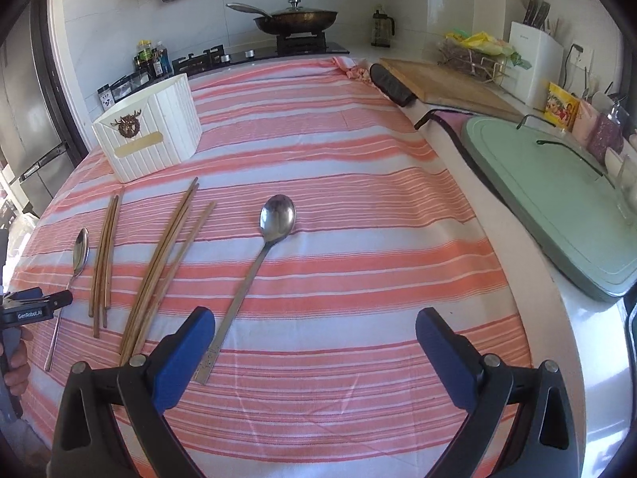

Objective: Organize utensils
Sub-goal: 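Lower the left gripper onto the large metal spoon and close it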

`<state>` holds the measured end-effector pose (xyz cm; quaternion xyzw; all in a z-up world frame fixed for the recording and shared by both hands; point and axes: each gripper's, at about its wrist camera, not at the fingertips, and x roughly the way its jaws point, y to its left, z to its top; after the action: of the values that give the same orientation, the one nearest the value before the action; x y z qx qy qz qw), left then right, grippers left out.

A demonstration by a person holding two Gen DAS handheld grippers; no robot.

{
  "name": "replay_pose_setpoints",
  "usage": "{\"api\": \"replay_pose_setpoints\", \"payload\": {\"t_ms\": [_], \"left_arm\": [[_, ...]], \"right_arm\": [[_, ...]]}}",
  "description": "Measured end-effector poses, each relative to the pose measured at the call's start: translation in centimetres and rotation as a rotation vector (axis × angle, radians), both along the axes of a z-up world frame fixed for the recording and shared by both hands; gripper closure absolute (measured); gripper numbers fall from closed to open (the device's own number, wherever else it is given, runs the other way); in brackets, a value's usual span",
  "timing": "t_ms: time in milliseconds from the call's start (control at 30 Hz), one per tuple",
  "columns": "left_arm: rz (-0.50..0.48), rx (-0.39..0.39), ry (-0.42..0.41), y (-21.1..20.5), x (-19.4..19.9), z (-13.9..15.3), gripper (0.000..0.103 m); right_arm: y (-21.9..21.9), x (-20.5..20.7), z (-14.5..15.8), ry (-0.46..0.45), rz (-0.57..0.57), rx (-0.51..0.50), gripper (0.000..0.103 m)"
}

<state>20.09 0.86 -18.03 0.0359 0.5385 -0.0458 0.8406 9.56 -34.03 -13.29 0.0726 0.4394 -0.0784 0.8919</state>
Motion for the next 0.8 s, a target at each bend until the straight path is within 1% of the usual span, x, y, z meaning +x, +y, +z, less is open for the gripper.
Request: {"api": "replay_pose_setpoints", "payload": {"t_ms": [133, 200, 233, 267, 333, 367, 467, 500, 567, 600, 633, 667, 733, 800], "left_arm": [[-0.014, 0.003, -0.007, -0.5, 0.0, -0.1, 0.000], [-0.026, 0.000, -0.015, -1.2, 0.7, -0.2, 0.000], [-0.030, 0.001, -0.019, -1.4, 1.1, -0.1, 0.000], [-0.036, 0.001, -0.024, -1.7, 1.5, -0.1, 0.001], [-0.046, 0.005, -0.037, -2.3, 2.4, 0.0, 0.004], [-0.047, 0.002, -0.042, -2.5, 2.8, 0.0, 0.005], [-0.042, -0.006, -0.059, -3.0, 3.8, 0.2, 0.013], [-0.043, -0.013, -0.066, -3.3, 4.0, 0.2, 0.019], [-0.041, -0.022, -0.080, -3.8, 4.6, 0.3, 0.030], [-0.049, -0.025, -0.085, -4.2, 4.7, 0.5, 0.043], [-0.063, -0.028, -0.091, -4.7, 4.8, 0.6, 0.061], [-0.073, -0.021, -0.097, -5.2, 4.8, 0.6, 0.061], [-0.086, -0.004, -0.119, -5.7, 5.1, 0.5, 0.062], [-0.093, -0.015, -0.133, -5.6, 5.2, 0.6, 0.062]], "right_arm": [[0.0, 2.7, -1.8, 0.038, 0.026, 0.128, 0.001], [0.3, 4.8, -3.1, 0.066, 0.016, 0.145, 0.006], [0.5, 5.9, -3.9, 0.080, 0.008, 0.132, 0.019], [0.8, 7.0, -4.6, 0.096, 0.002, 0.111, 0.027], [1.5, 8.6, -4.7, 0.069, -0.013, 0.007, 0.028], [1.8, 9.3, -4.8, 0.075, -0.016, -0.007, 0.029], [2.3, 10.2, -4.7, 0.064, -0.036, -0.001, 0.031], [2.6, 10.4, -4.7, 0.062, -0.040, -0.022, 0.033], [2.9, 10.7, -4.6, 0.051, -0.042, -0.061, 0.044], [2.9, 10.8, -4.5, 0.046, -0.048, -0.060, 0.048], [2.6, 11.0, -4.5, 0.043, -0.059, -0.065, 0.057], [2.3, 11.1, -4.3, 0.042, -0.066, -0.069, 0.067], [2.0, 11.5, -4.4, 0.038, -0.072, -0.079, 0.067], [2.1, 11.8, -4.4, 0.028, -0.062, -0.099, 0.067]]}}
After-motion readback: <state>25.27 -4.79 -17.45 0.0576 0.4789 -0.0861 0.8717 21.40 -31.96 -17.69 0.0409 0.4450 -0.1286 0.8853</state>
